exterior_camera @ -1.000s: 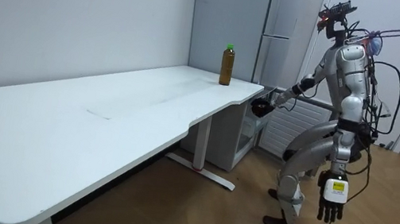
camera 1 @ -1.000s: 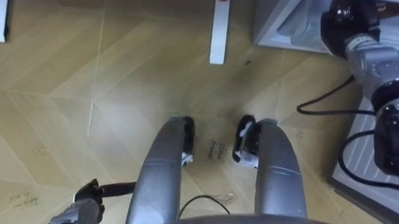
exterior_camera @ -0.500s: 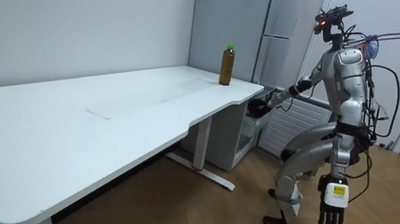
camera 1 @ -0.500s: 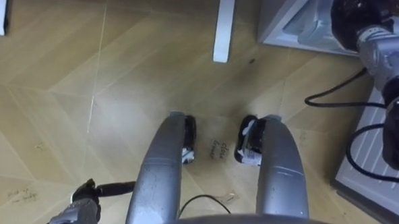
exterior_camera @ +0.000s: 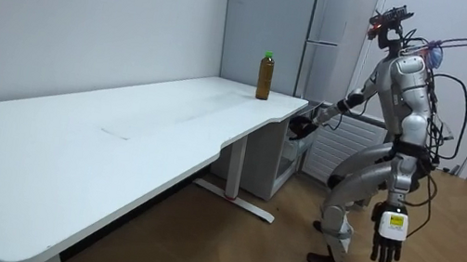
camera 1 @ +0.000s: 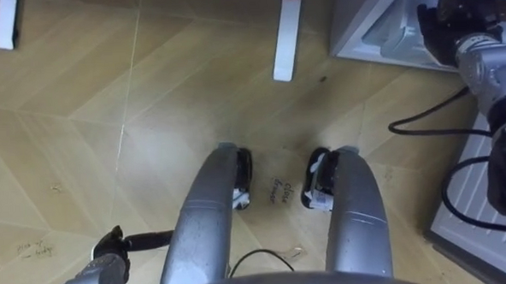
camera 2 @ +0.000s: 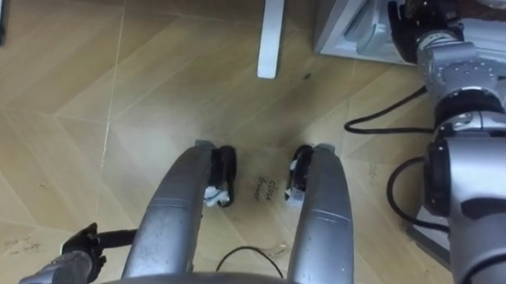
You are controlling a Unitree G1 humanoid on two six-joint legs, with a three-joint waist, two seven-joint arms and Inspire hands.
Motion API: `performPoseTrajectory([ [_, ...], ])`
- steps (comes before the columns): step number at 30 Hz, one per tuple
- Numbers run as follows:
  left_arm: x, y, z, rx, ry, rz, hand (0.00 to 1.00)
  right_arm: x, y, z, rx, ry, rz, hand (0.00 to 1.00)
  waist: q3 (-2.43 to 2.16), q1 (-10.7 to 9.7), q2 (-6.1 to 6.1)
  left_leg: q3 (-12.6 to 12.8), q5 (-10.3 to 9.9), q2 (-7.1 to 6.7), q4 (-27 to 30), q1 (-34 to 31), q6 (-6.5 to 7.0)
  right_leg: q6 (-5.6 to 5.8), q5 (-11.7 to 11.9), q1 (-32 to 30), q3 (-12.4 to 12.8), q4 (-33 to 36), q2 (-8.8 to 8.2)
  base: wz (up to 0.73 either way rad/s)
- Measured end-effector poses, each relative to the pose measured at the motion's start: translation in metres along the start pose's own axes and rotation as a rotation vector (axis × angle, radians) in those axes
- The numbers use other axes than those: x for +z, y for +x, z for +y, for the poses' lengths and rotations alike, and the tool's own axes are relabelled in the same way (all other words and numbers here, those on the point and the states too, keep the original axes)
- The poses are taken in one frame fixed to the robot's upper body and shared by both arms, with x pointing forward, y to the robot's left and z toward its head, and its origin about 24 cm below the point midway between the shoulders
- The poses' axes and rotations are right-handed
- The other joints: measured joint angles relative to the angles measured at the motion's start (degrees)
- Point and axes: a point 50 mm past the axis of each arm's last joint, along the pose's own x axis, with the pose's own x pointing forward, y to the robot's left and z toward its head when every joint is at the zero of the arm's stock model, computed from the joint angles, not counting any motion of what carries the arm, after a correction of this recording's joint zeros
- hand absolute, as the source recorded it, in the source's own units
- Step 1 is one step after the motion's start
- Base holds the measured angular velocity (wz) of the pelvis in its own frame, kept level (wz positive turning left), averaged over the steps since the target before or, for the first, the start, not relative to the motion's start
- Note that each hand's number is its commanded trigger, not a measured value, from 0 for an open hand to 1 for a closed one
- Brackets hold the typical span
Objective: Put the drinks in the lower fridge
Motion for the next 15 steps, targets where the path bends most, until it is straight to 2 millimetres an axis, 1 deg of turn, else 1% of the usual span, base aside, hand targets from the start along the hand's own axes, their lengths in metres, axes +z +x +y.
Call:
performPoseTrajectory([
  [6,-0.0031,-0.0014,-0.0020,-0.015,0.031,-0.005,0.00,-0.0040,0.0002,-0.0055,-0.029,-0.041,0.016,0.00,0.01,-0.3,-0.02,-0.2,0.2,0.09,-2.2,3.0,-0.25,-0.15,0.6,3.2,-0.7,-2.6,0.08,-0.04],
  [8,-0.0026,-0.0014,-0.0020,-0.016,0.028,-0.006,0.00,-0.0053,0.0003,-0.0086,-0.041,-0.051,0.025,0.00,0.03,-0.4,-0.05,-0.1,0.3,0.01,-3.3,4.4,-0.16,0.01,0.8,4.6,-0.7,-3.7,0.08,-0.05],
  [10,-0.0017,-0.0014,0.0000,-0.012,0.026,-0.008,0.00,-0.0074,0.0003,-0.0095,-0.046,-0.076,0.036,0.00,0.08,-1.0,-0.15,0.1,0.8,-0.15,-4.9,5.7,0.04,0.32,1.2,5.7,-0.6,-5.2,0.05,-0.02],
  [15,-0.0003,-0.0013,0.0051,-0.001,0.014,-0.009,0.00,-0.0096,0.0003,-0.0095,-0.044,-0.087,0.053,0.00,0.19,-1.9,-0.34,0.5,1.3,-0.19,-6.6,6.8,0.60,0.49,1.7,6.6,-0.4,-6.9,0.17,-0.02],
])
